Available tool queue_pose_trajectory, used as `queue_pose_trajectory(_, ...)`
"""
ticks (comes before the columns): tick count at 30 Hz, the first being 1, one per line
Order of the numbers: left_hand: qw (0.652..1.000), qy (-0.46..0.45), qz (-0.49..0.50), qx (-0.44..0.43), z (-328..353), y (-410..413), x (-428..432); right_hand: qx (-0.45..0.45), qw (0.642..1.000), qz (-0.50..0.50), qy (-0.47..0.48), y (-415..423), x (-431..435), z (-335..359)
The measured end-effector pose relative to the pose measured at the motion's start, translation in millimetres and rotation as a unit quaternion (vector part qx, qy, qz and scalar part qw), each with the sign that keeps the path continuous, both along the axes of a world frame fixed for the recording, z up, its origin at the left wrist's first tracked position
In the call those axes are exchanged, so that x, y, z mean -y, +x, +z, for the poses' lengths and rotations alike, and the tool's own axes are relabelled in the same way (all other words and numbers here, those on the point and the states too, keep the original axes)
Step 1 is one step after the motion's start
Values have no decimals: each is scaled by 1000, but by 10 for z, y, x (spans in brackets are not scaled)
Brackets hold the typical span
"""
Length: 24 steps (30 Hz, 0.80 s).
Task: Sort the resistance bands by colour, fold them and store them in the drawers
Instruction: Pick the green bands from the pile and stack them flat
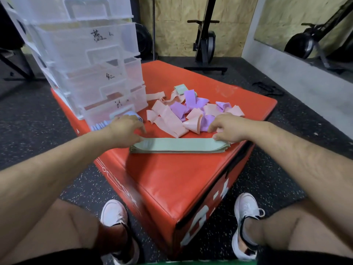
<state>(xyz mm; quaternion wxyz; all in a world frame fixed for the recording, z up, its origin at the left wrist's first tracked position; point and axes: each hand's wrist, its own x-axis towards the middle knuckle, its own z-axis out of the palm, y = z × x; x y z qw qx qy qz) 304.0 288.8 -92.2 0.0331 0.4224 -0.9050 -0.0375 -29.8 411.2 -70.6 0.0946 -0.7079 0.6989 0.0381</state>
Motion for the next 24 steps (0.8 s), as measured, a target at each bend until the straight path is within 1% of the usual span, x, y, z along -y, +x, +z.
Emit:
queue_pose_trajectory(1,1000,-18,-14,15,-11,-27,-8,4,1000,6,-6,14,5,-6)
queue_pose_trajectory(2,999,-12,-28,14,-12,-57,-30,17,1000,12,-5,30,-1,-10)
queue_pose_trajectory(5,992,83,-94,-13,-60,-117,-84,64,997,41,35,141,-55,-55)
queue_pose_trajectory(6,987,111,-112,-15,-78,-135,-104,62,996,46,46,187,-69,-79)
queue_pose_trajectory(8,983,136,-123,-19,-128,-166,-114,42,997,48,46,256,-57,-134)
queue_pose_trajectory(14,982,124,-138,-39,-177,-242,-86,32,997,55,31,263,29,-211)
queue_pose_trajectory(18,984,126,-123,-28,-170,-264,-73,30,997,56,39,266,39,-182)
queue_pose_trajectory(21,986,118,-112,-22,-136,-323,-85,52,997,56,16,276,63,-131)
queue_pose_trajectory(24,990,93,-99,-43,-87,-425,-56,87,994,60,-34,286,133,-81)
